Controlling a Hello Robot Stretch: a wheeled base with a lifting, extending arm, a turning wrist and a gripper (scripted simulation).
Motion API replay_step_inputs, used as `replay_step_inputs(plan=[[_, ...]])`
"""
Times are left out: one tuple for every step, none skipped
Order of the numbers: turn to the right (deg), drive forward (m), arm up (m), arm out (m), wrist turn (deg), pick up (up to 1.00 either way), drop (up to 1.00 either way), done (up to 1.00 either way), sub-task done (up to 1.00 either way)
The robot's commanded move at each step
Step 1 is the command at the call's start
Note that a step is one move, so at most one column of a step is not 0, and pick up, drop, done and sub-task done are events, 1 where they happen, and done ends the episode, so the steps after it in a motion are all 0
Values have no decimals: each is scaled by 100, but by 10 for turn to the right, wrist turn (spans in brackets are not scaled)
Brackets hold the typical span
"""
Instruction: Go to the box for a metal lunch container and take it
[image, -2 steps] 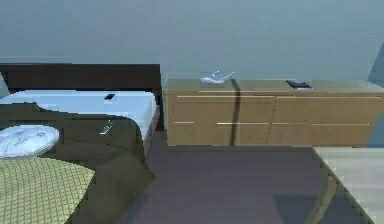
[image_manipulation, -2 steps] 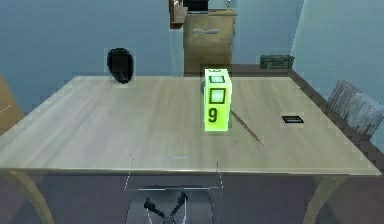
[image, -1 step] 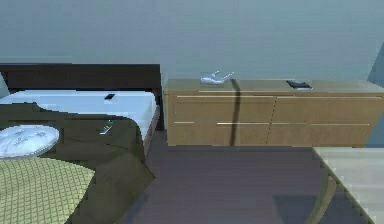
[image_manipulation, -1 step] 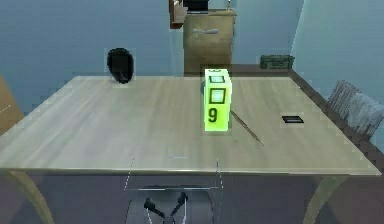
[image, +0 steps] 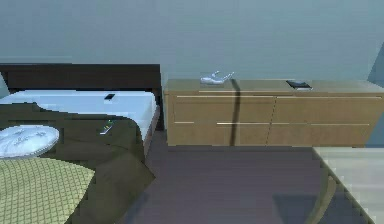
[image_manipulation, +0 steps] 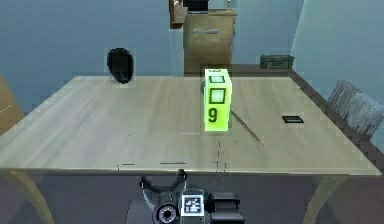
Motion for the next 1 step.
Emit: replay_step_inputs(plan=[[0, 0, 0, 0, 0, 0, 0, 100, 0]])
